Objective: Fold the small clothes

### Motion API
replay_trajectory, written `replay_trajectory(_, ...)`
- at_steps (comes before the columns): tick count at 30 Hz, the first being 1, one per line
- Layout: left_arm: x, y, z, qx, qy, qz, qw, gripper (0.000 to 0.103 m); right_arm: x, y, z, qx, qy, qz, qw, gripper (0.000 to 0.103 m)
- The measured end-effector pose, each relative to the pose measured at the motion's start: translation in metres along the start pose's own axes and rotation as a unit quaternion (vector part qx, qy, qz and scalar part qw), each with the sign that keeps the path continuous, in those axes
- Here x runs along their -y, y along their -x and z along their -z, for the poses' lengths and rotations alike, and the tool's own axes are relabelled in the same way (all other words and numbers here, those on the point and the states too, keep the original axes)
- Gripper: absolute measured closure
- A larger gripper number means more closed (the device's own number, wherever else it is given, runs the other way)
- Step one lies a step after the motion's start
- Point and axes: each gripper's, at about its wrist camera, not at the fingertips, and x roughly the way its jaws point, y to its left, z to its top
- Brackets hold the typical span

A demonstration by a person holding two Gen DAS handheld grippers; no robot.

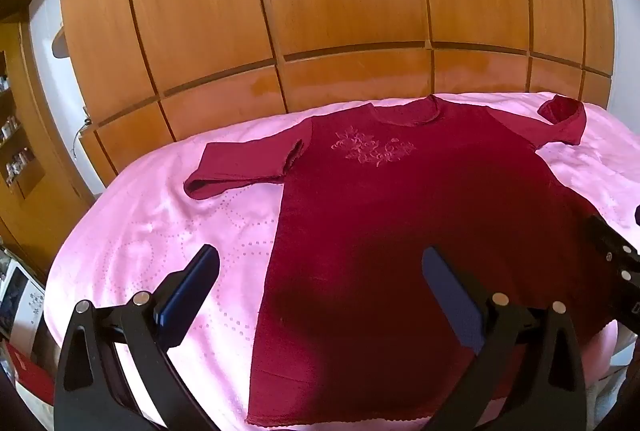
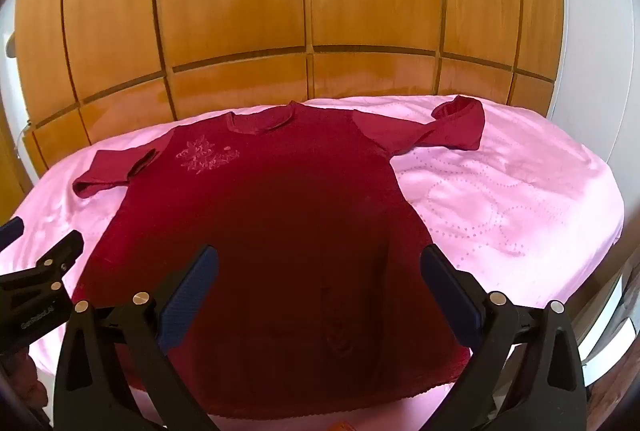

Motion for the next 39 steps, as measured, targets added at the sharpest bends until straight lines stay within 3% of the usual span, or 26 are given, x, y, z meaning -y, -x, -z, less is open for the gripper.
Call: replay_trajectory(39, -0.003, -0.007, 0.004, -0.022, 0.005, 0.008, 0.9997, 0.002, 0.0, -0.008, 0.008, -0.008, -0.004, -0.001, 1.0, 0.003)
